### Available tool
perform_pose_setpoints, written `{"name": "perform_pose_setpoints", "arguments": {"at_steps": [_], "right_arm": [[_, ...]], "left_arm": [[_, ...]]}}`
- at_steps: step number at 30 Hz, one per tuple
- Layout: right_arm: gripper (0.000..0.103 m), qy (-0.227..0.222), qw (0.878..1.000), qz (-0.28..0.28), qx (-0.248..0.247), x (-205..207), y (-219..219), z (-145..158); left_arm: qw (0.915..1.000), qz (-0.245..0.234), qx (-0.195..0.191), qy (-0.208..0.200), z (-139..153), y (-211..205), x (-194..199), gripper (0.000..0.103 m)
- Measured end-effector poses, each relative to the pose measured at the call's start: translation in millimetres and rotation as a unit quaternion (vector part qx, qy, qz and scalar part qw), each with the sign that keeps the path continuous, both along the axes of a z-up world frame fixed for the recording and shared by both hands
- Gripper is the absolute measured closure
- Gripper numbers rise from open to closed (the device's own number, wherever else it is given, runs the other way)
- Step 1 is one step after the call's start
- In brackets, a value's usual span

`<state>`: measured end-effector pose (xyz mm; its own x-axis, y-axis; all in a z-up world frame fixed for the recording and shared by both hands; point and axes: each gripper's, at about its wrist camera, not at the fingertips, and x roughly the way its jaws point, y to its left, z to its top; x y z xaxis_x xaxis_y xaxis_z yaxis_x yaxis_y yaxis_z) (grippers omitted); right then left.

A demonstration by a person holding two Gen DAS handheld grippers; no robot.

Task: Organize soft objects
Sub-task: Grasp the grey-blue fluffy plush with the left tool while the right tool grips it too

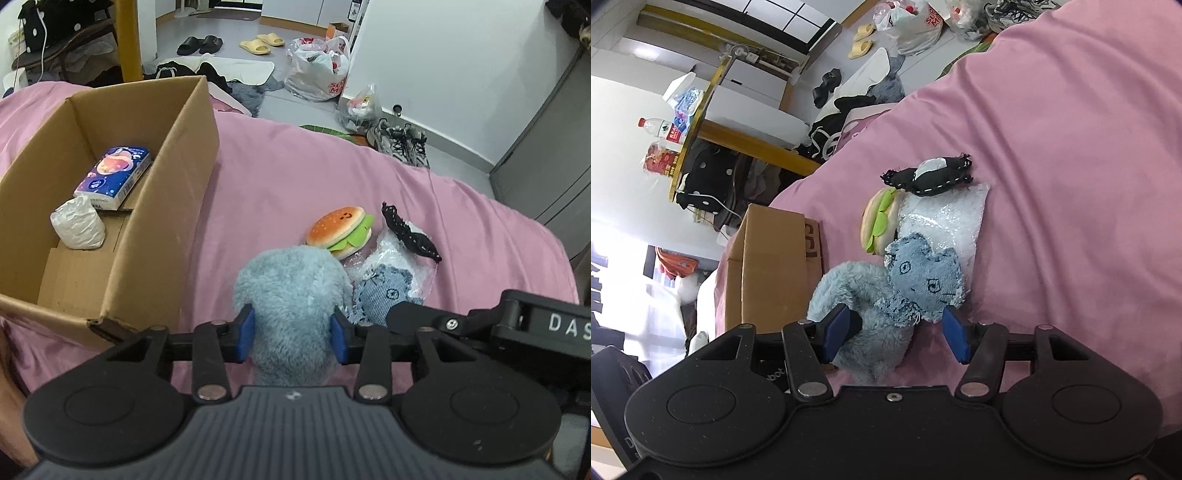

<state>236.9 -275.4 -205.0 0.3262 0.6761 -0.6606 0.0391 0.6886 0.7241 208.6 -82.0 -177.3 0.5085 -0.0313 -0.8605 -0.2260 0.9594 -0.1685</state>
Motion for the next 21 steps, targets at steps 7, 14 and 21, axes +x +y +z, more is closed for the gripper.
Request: {"name": "perform_pose_setpoints", "arguments": {"at_steps": [7,14,21], "right_arm": [[0.047,-0.009,1.000,-0.004,0.010,-3,0,3],[0.047,-0.018,1.000,0.000,0.011,-6,2,8],[0.047,-0.038,0.999,0.012,-0.008,-14,7,23]], "left_arm": [[0.9997,0.003,-0.020,-0.012,10,7,-7,0.074],[0.9985,-0.001,-0.051,-0.017,22,14,-17,0.074],[0.9964,-0.003,-0.077,-0.034,37,21,-29,0.074]]}}
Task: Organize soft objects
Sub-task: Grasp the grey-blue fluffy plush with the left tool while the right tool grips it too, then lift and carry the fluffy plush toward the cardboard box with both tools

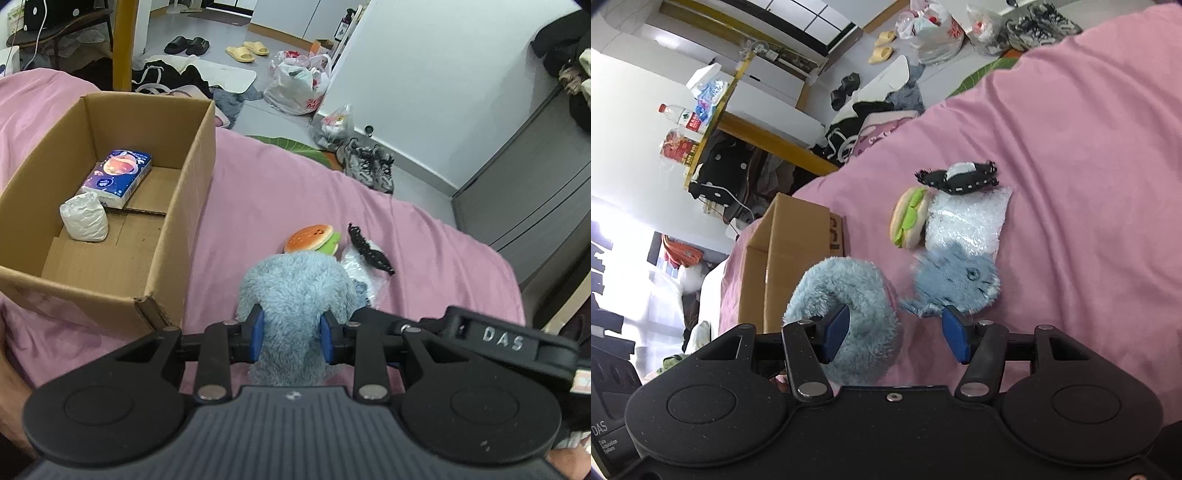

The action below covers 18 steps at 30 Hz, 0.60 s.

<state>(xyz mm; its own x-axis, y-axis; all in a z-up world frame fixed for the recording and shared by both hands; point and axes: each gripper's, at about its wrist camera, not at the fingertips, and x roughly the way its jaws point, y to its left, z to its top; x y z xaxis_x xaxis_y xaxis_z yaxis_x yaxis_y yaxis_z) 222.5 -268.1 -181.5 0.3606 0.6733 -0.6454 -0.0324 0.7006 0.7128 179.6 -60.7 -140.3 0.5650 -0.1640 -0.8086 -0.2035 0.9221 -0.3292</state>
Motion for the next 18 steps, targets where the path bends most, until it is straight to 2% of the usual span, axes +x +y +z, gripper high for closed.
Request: {"name": "perform_pose_setpoints", "arguments": {"at_steps": [6,7,9,11,18], "right_arm": [[0.047,-0.003,1.000,-0.010,0.014,-7,0,7],[0.050,-0.004,1.000,-0.013,0.015,-8,1,8],[0.063,-0.003,1.000,-0.013,0.022,-9,4,7],[0.082,-0.001,0.999,-0.012,0.030,-10,7,7],[0.086,-0.021,0.999,-0.021,0.013,-21,24,22]], "left_arm": [[0.9997,-0.005,-0.017,-0.016,10,4,-8,0.074],[0.9996,-0.007,-0.021,-0.018,11,5,-9,0.074],[0.9993,-0.011,-0.028,-0.022,14,6,-12,0.074],[0.9989,-0.015,-0.035,-0.026,16,8,-14,0.074],[0.9983,-0.021,-0.041,-0.034,22,22,-23,0.074]]}}
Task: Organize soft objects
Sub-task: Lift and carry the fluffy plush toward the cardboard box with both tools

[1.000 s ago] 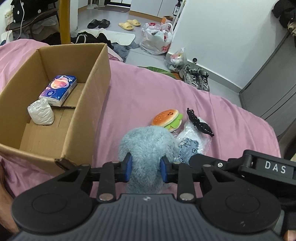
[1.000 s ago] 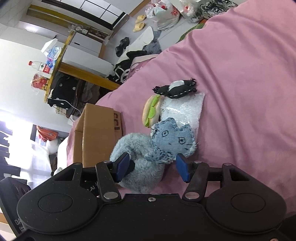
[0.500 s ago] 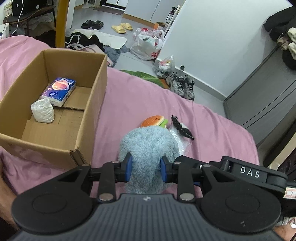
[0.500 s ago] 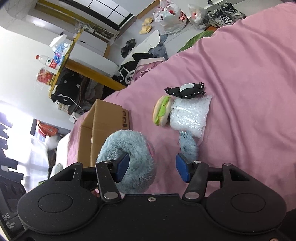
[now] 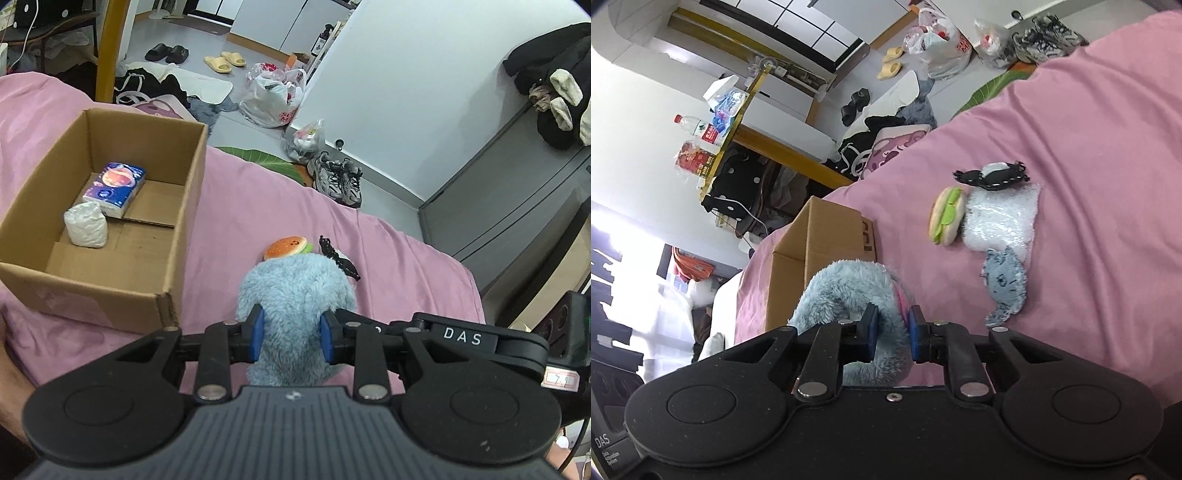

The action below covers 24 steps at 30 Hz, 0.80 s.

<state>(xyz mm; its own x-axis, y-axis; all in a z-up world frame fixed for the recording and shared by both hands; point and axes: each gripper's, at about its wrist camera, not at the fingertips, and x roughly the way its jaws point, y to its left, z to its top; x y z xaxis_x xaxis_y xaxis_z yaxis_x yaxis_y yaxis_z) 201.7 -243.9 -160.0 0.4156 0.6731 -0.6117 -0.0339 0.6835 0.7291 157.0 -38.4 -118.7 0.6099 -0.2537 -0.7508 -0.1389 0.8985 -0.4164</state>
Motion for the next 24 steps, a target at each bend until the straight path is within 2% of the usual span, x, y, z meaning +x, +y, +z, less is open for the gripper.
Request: {"name": "perform_pose_setpoints", "arguments": {"at_steps": [12,24], "right_arm": [[0.087,-0.049,0.999,-0.003,-0.012,-6,24,34],[0.087,-0.072,0.997,-0.002,-0.025,-7,52,53]], "left_arm": [[0.9995,-0.003,0.002,-0.030,22,24,-8,0.074],[0.9988,0.006,-0.003,-0.048,35,52,-11,0.074]]}}
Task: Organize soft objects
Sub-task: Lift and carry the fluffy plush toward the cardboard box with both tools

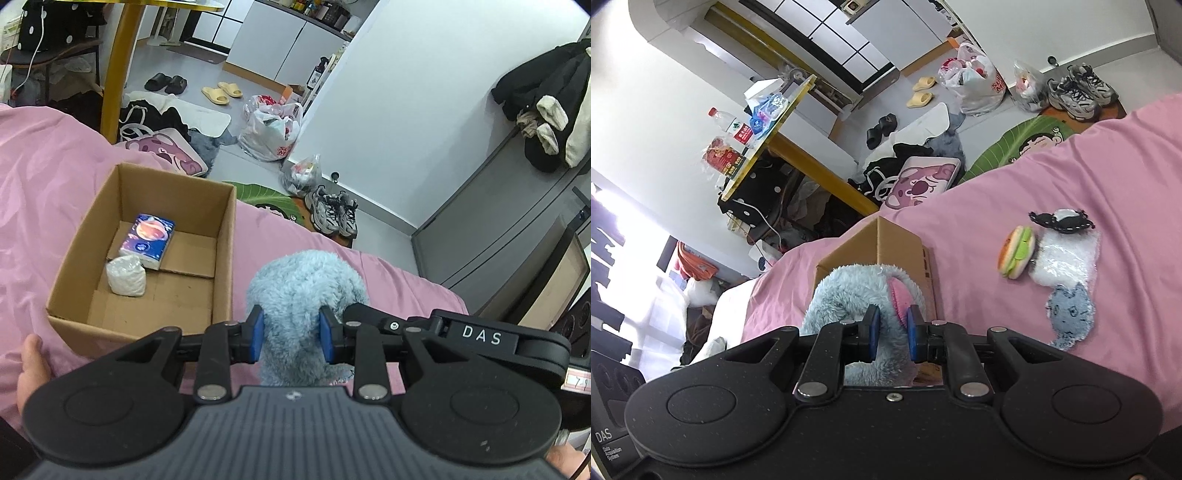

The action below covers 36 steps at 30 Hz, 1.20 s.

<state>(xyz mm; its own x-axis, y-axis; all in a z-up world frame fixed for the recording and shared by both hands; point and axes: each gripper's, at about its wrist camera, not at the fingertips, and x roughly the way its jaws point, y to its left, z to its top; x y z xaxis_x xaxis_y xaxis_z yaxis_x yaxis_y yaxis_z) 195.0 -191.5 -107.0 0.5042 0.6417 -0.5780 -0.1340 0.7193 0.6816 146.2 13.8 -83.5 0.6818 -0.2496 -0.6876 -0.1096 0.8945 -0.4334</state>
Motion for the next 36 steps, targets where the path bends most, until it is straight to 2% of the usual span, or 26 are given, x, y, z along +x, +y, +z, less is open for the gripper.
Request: {"name": "perform_pose_setpoints", "arguments": {"at_steps": [21,36], "right_arm": [[0.087,-0.032,0.999,0.015,-0.034,6,51,19],[0.087,-0.042,0.997,0.032,-0.064,18,88,19]], "left_arm": [[0.9996,0.014,-0.019,-0.014,3,50,14,0.074],[0.9984,0.029,-0.048,-0.009,-12,87,25,0.074]]}}
